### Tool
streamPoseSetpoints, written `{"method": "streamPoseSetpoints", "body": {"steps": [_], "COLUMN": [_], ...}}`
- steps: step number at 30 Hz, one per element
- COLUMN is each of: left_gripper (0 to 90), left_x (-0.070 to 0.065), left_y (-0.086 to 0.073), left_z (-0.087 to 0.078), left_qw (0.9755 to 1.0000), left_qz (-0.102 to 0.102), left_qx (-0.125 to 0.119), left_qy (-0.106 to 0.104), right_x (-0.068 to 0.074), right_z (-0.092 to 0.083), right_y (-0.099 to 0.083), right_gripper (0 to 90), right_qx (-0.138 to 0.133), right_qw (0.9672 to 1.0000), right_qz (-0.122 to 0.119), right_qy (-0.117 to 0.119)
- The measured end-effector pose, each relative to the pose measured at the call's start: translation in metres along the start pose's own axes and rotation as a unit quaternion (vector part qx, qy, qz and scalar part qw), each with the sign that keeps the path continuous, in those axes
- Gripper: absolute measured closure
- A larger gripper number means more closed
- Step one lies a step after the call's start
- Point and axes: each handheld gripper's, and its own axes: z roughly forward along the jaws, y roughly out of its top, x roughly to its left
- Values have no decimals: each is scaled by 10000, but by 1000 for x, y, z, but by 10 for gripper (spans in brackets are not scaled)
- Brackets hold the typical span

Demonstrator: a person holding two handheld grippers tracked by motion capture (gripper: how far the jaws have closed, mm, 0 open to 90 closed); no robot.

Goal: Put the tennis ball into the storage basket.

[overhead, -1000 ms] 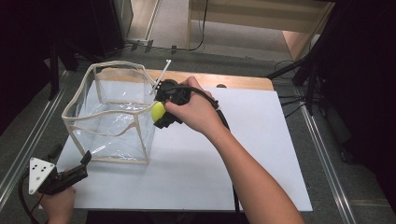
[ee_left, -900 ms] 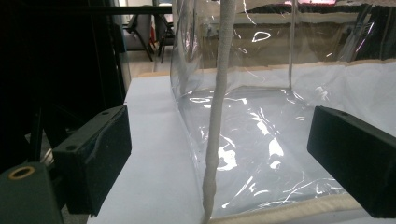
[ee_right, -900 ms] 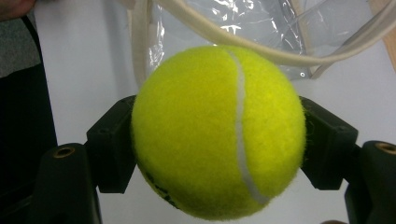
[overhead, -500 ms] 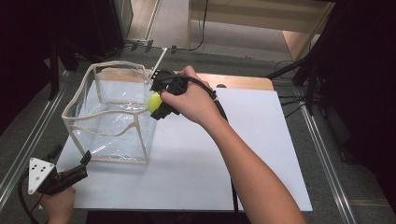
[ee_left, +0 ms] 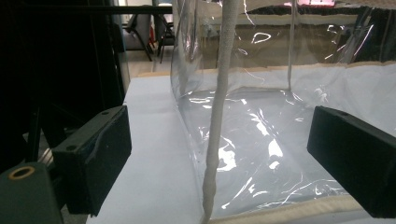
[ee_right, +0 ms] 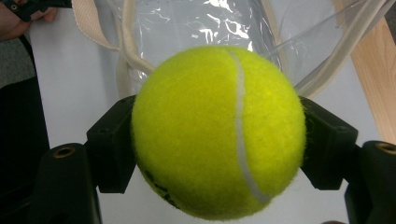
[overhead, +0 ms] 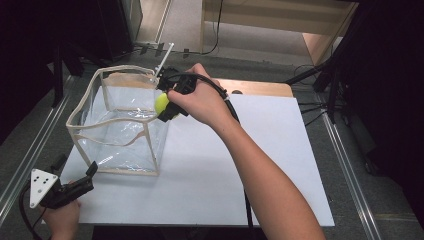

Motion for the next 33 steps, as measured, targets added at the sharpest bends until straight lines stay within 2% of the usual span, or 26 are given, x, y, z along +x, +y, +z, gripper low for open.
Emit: {"method": "streamPoseSetpoints", "body": {"steps": [21, 33], "left_gripper": [68, 68], "left_x": [0, 1], "left_y": [0, 0], "left_z": [0, 0], "left_qw": [10000, 10000], "left_qz": [-26, -34], "left_qx": [-7, 1], "left_qy": [-18, -45], "right_x": [-8, -11], "right_z": [2, 19], "right_y": [31, 45], "right_gripper": [236, 236], "right_qx": [-53, 38], "right_qw": [10000, 10000], "right_qz": [-24, -56], "right_qy": [-41, -39]}}
